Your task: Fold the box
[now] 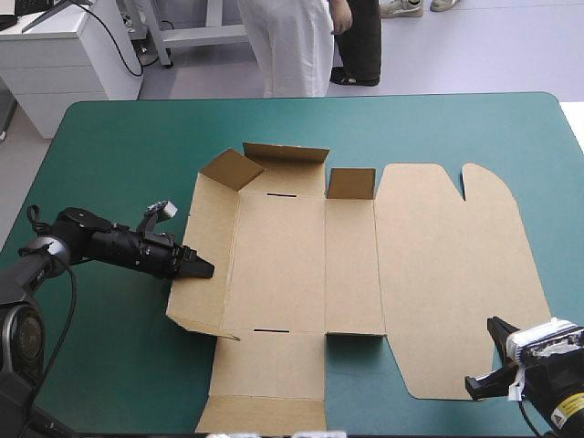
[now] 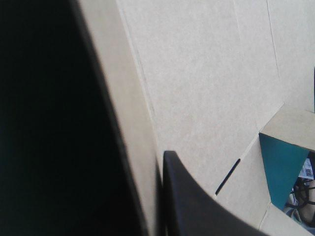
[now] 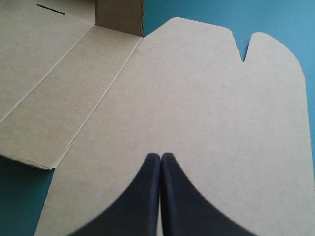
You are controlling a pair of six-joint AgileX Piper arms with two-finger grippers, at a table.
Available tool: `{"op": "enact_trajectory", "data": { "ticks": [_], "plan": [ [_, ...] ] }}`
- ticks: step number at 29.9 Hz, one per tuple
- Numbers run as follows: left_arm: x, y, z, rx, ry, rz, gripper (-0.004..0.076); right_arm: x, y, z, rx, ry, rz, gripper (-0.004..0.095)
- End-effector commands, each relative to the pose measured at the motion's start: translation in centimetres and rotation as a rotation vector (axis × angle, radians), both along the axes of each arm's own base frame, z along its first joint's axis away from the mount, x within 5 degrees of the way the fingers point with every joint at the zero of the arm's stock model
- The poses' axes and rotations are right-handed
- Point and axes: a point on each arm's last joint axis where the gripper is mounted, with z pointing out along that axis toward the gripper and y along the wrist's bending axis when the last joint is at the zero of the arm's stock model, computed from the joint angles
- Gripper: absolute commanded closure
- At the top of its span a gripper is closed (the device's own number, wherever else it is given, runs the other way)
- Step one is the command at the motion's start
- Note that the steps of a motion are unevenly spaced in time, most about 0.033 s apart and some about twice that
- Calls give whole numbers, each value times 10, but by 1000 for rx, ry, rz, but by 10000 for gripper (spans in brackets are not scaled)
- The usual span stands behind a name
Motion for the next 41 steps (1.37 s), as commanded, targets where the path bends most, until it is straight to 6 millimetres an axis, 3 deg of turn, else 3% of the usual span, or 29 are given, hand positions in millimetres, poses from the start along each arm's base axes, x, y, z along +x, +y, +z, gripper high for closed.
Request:
{"op": "enact_trajectory", "data": {
  "ticks": [1, 8, 18, 22, 29, 35, 41],
  "plan": [
    [-5, -6, 15, -14, 0, -37, 734, 2, 1, 14, 16, -90, 7, 931],
    [3, -6, 19, 134, -10, -54, 734, 2, 1, 15, 16, -91, 7, 931],
    [48, -24, 96, 431, -297, -111, 734, 2, 1, 15, 18, -91, 7, 931],
    [58, -37, 115, 532, -382, -194, 734, 2, 1, 15, 20, -90, 8, 931],
    [66, -80, 142, 805, -638, -417, 734, 2, 1, 15, 21, -92, 8, 931],
    [68, -126, 160, 922, -987, -526, 734, 2, 1, 15, 22, -96, 9, 931],
    [63, -157, 171, 1050, -1231, -651, 734, 3, 1, 16, 24, -102, 8, 931]
  ]
}}
